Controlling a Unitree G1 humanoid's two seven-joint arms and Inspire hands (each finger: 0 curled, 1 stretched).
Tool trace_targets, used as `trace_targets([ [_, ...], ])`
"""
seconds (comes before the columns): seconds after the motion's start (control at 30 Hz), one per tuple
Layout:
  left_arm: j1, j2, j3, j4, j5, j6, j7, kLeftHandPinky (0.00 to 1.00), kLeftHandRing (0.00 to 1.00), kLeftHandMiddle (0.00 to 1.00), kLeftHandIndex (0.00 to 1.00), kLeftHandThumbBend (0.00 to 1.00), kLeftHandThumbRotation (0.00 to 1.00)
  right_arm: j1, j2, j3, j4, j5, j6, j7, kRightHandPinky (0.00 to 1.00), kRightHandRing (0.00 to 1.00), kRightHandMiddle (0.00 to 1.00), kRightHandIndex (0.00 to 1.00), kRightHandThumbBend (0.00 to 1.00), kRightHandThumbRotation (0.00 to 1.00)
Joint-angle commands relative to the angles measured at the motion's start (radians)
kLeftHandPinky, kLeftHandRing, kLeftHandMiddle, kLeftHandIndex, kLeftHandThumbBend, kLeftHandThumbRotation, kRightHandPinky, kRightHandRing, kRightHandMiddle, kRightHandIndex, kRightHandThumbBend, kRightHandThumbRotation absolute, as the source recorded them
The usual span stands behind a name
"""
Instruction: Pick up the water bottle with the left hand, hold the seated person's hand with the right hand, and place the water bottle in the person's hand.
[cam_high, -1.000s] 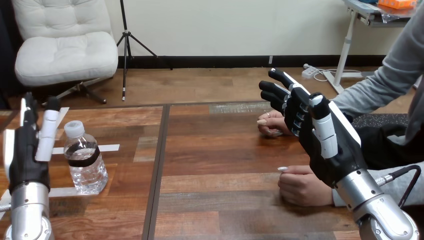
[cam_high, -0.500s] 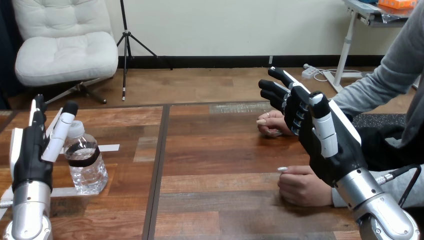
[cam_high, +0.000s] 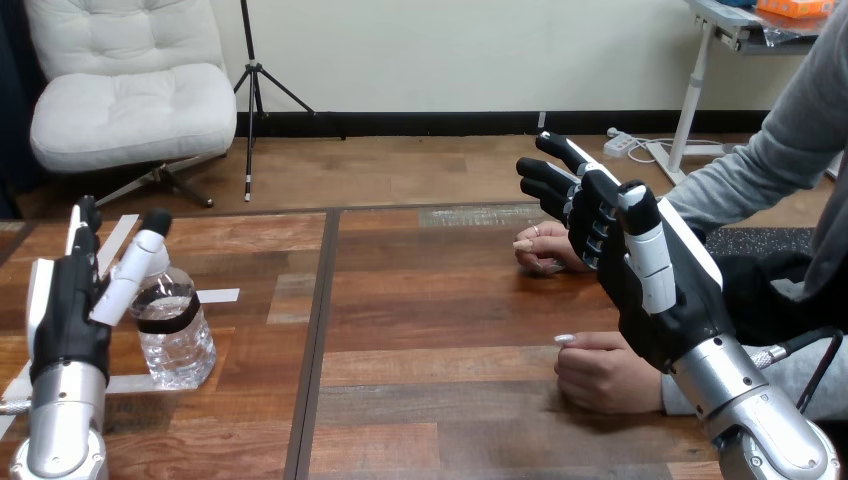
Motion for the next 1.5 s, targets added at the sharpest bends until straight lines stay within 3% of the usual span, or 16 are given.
trace_targets([
  [0.0,-0.084,0.027,-0.019,0.013,0.003,-0.011,-0.006,1.0,1.0,1.0,1.0,1.0,0.77,-0.026,0.005,-0.007,-0.057,0.01,0.002,-0.007,1.0,0.93,0.9,0.95,1.0,1.0],
  [0.4,-0.09,0.029,-0.032,0.018,0.001,-0.002,-0.022,1.0,1.0,1.0,1.0,1.0,0.72,-0.022,0.005,-0.007,-0.064,0.01,0.005,-0.006,1.0,0.93,0.9,0.95,1.0,1.0],
  [0.7,-0.089,0.023,-0.031,0.011,-0.012,0.01,-0.031,1.0,1.0,1.0,1.0,1.0,0.61,-0.022,0.006,-0.01,-0.057,0.012,-0.004,-0.005,1.0,0.94,0.91,0.96,1.0,1.0],
  [1.07,-0.091,0.017,-0.021,0.024,-0.055,-0.017,-0.063,1.0,1.0,1.0,1.0,1.0,0.39,-0.02,0.004,-0.011,-0.063,0.009,0.003,-0.009,1.0,0.94,0.91,0.96,1.0,1.0],
  [1.47,-0.093,0.026,-0.017,0.037,-0.064,-0.011,-0.077,1.0,1.0,1.0,1.0,1.0,0.24,-0.019,0.006,-0.009,-0.067,0.009,0.006,-0.011,1.0,0.94,0.91,0.96,1.0,1.0],
])
